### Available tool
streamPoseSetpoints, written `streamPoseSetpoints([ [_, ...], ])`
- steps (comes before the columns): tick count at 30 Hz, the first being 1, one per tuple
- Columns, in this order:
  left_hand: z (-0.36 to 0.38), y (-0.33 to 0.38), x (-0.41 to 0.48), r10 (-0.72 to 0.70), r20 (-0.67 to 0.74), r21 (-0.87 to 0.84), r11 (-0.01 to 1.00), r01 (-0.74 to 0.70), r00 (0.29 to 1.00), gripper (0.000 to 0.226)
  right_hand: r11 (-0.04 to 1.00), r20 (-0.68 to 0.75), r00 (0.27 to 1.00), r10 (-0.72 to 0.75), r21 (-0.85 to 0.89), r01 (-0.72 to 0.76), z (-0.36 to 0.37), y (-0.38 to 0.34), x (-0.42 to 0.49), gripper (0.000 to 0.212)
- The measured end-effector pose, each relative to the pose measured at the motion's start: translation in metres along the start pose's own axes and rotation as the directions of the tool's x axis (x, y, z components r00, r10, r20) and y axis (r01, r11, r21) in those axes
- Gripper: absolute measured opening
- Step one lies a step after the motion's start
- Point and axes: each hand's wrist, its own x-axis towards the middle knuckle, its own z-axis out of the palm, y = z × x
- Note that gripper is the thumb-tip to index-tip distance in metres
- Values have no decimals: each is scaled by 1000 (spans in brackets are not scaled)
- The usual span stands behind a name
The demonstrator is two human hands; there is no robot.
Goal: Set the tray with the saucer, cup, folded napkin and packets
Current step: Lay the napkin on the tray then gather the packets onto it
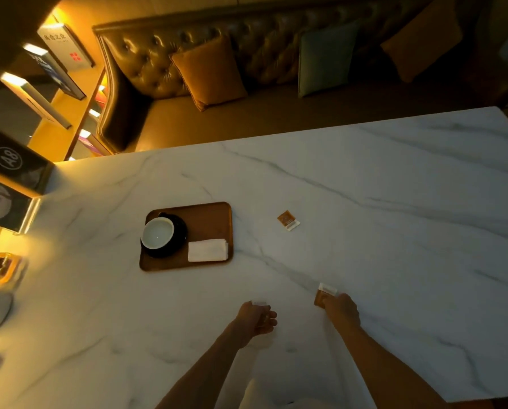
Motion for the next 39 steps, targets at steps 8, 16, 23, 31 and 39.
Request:
streamPoseSetpoints([
  [8, 16, 6, 33, -14, -67, -55, 998, 11, 998, 27, 949, 357, 915, -188, 305, 76, -1, -17, 13, 19],
  [16, 41, 16, 59, 123, 52, -46, 992, -121, 991, 38, 949, 537, 783, -314, 214, 233, 23, -51, 12, 21],
  [23, 31, 28, 76, 48, -76, -96, 994, -55, 996, 16, 958, 522, 807, -276, 77, 278, 23, -89, 40, 21],
  [31, -5, 50, 92, -15, -161, -193, 981, -17, 987, 26, 920, -70, 918, -389, 28, 392, -1, -207, 98, 29],
  [39, -37, 44, 88, -96, -113, -408, 912, 42, 989, 8, 927, -24, 959, -282, -264, 266, 49, -211, 93, 30],
])
